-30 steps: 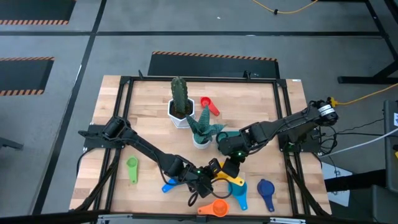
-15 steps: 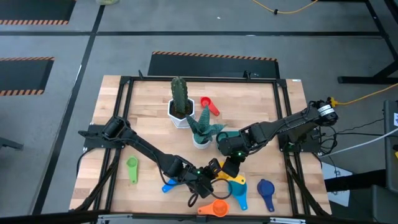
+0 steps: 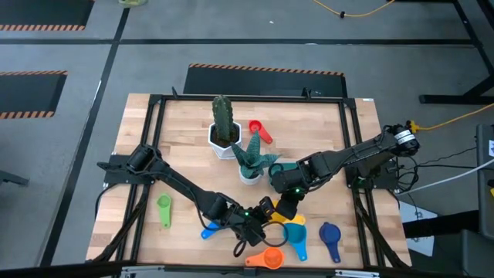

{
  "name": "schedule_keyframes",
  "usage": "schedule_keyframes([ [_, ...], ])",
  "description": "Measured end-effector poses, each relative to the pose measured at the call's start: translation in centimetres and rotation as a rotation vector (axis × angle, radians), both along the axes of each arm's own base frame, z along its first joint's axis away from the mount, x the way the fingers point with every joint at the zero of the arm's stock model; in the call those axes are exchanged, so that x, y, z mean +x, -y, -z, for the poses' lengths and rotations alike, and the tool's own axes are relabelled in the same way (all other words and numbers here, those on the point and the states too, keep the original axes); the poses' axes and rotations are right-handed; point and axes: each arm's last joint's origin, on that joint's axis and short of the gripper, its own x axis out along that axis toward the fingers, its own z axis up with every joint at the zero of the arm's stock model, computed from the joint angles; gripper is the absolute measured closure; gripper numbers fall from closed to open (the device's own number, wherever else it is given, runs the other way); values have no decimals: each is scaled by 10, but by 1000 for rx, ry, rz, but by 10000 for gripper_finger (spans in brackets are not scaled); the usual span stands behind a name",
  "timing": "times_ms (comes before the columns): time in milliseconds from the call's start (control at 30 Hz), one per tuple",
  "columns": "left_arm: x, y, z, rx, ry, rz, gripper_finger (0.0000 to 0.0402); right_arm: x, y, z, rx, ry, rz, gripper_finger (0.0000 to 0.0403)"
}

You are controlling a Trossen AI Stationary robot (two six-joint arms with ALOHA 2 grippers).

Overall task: Nest measuring cups in basket
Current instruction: Stack the yellow measuring cup on top of the light blue measuring cup

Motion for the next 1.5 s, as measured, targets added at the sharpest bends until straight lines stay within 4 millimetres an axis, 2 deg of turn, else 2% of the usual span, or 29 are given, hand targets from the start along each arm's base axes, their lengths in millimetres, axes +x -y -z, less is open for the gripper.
schedule_keyframes([
  [467,0,4,-3,0,32,-7,344,-7,3,-4,-14,-29,30,401],
  [800,0,2,-6,48,84,-95,344,-23,-1,-2,-20,-179,19,403],
  [1267,-2,6,-5,-14,90,-129,344,-51,-52,-2,-27,-252,75,403],
  [1500,-2,7,-5,-29,92,-136,344,-55,-66,3,-52,-179,90,403],
])
